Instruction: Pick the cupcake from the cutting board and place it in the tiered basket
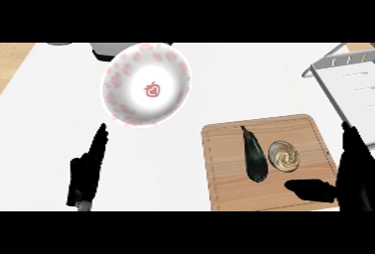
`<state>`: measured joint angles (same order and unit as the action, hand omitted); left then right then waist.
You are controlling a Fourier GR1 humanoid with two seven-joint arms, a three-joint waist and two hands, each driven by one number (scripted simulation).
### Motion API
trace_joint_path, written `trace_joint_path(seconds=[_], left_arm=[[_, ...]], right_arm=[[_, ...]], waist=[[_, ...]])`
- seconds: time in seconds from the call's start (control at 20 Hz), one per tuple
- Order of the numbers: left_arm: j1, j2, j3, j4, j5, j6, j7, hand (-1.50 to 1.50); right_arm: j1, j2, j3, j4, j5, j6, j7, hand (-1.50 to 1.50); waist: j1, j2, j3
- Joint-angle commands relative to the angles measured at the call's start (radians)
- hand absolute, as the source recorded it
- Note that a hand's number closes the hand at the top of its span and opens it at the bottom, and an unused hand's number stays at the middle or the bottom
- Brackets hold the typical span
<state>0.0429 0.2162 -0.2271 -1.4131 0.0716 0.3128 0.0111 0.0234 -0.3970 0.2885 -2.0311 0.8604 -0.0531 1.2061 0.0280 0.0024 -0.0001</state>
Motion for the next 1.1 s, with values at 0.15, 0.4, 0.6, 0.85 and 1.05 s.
trace_joint_path(seconds=[0.15, 0.4, 0.6, 0.85, 1.05], left_arm=[[0.015, 0.013, 0.027, 0.035, 0.016, -0.028, -0.018, 0.00], [-0.003, 0.016, 0.056, 0.061, 0.032, -0.049, -0.014, 0.00], [0.029, -0.003, 0.042, 0.062, 0.012, -0.030, -0.038, 0.00], [0.045, 0.027, 0.040, -0.032, 0.006, -0.030, 0.025, 0.00], [0.016, -0.014, 0.034, 0.027, -0.008, -0.014, 0.009, 0.00]], right_arm=[[-0.115, 0.137, 0.023, 0.135, 0.046, 0.164, 0.226, -1.50], [-0.194, 0.206, -0.029, 0.219, 0.047, 0.189, 0.171, -1.50], [-0.240, 0.263, -0.062, 0.249, 0.065, 0.266, 0.200, -1.50], [-0.224, 0.308, -0.095, 0.323, 0.066, 0.330, 0.206, -1.50], [-0.261, 0.353, -0.125, 0.356, 0.089, 0.338, 0.200, -1.50]], waist=[[-0.012, 0.001, -0.002], [-0.018, 0.001, -0.001], [-0.020, 0.000, -0.002], [-0.015, -0.002, -0.001], [-0.024, -0.001, -0.001]])
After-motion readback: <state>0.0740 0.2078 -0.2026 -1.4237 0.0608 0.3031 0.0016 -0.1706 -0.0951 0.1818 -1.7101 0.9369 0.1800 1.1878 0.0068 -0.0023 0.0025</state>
